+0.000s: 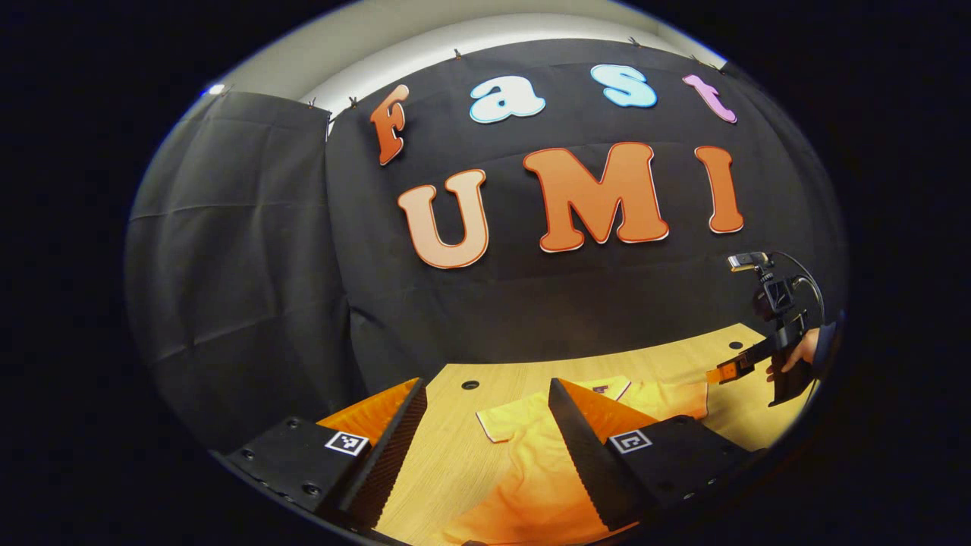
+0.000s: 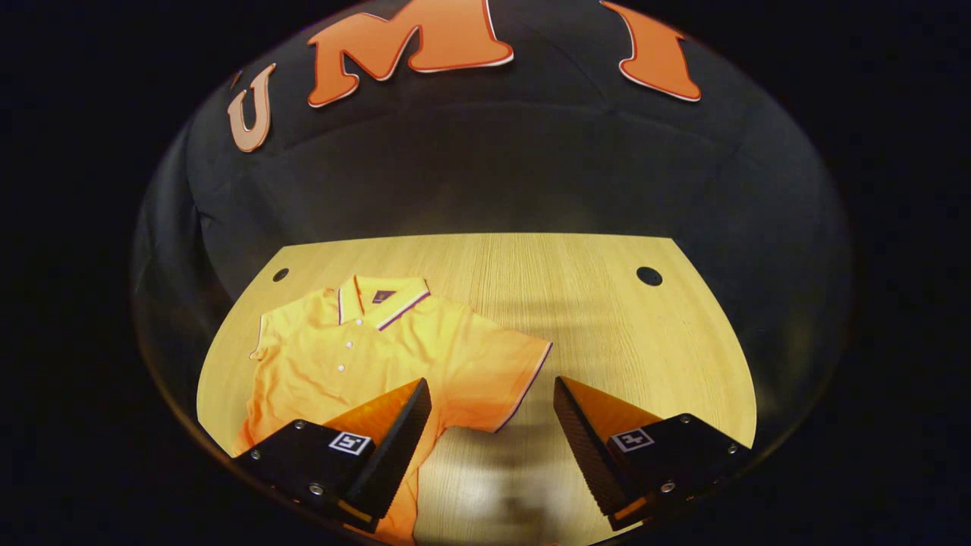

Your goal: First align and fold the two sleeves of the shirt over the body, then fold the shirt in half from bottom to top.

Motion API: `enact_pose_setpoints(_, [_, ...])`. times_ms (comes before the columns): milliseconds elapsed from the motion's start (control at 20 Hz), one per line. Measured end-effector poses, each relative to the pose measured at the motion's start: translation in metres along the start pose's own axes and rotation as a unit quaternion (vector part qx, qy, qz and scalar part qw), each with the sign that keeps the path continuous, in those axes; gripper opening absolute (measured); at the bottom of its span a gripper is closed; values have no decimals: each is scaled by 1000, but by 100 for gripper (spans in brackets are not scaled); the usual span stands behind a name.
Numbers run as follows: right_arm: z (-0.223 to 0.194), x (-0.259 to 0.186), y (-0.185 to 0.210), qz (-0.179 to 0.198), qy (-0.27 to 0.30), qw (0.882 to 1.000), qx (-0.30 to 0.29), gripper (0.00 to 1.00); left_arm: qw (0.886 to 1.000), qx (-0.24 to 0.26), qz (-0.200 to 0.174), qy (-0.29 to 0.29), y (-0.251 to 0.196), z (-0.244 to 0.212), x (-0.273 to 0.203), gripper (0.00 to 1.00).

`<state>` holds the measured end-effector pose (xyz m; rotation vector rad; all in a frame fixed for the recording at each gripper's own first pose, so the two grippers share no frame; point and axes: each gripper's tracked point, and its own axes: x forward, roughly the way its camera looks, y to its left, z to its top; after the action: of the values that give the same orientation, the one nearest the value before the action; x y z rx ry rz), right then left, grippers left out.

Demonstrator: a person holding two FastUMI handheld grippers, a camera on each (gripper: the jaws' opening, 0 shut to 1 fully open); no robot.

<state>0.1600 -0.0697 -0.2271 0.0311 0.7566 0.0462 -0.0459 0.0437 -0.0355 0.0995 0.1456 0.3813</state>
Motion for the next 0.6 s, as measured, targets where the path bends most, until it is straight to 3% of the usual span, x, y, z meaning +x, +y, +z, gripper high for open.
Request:
enact_pose_setpoints(350, [-17,52,-4,-1,82,997,12,95,999,-5,35,31,9,-18,-6,99])
enact_pose_setpoints(600, [-32,83,-13,-8,144,989,20,92,999,1,34,40,2,-20,-4,99])
